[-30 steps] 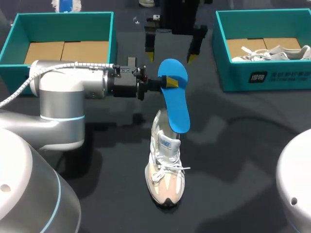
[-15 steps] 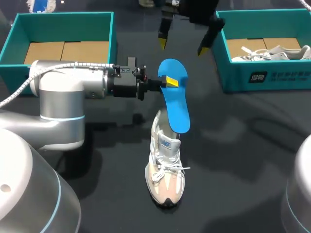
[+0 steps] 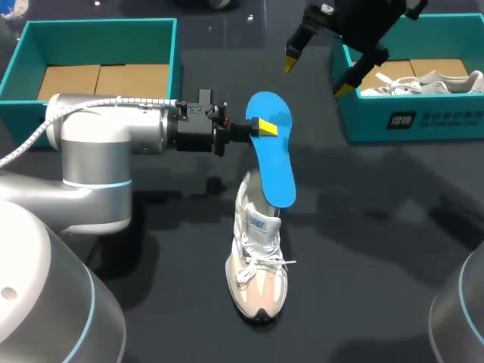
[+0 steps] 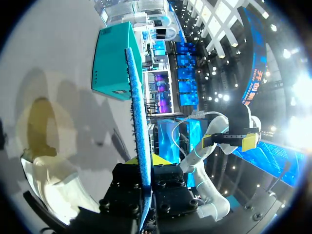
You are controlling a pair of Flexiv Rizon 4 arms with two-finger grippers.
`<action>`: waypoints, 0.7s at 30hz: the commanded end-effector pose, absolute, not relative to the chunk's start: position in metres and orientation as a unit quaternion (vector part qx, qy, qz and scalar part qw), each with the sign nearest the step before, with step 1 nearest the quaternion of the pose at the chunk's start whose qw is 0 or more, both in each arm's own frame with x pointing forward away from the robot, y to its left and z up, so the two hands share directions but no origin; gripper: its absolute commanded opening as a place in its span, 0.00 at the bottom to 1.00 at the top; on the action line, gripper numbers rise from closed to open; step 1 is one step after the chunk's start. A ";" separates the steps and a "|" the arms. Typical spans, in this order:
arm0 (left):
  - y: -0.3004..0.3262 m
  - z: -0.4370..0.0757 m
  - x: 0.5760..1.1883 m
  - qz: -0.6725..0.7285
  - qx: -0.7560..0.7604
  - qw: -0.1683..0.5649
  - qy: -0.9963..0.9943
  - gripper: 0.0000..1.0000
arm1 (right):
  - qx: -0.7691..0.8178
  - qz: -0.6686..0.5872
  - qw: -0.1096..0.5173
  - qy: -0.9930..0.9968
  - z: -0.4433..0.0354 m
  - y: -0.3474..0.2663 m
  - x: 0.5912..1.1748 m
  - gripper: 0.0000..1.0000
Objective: Take the shoe out of the shoebox, open the shoe tongue, remove and reinsert the insole, then place the shoe into the shoebox
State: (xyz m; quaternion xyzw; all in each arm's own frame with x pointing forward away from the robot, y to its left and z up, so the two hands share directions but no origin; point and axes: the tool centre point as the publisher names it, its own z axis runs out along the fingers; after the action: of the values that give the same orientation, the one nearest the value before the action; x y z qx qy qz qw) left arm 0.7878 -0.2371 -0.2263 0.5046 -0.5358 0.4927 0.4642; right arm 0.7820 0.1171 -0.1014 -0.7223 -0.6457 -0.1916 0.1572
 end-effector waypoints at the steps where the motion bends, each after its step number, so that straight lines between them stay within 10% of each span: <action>1: -0.237 -0.226 0.787 0.494 0.505 0.463 -0.535 0.00 | -0.660 -0.336 0.297 -0.603 -0.114 0.107 0.783 1.00; 21: -0.237 -0.226 0.787 0.494 0.505 0.463 -0.535 0.00 | -0.613 -0.411 0.370 -0.564 -0.147 0.099 0.788 1.00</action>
State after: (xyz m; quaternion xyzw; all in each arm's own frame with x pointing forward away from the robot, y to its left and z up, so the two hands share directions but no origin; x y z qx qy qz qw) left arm 0.7877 -0.2370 -0.2263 0.5046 -0.5358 0.4928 0.4642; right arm 0.7924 0.1004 -0.1406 -0.6491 -0.6007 -0.3449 0.3144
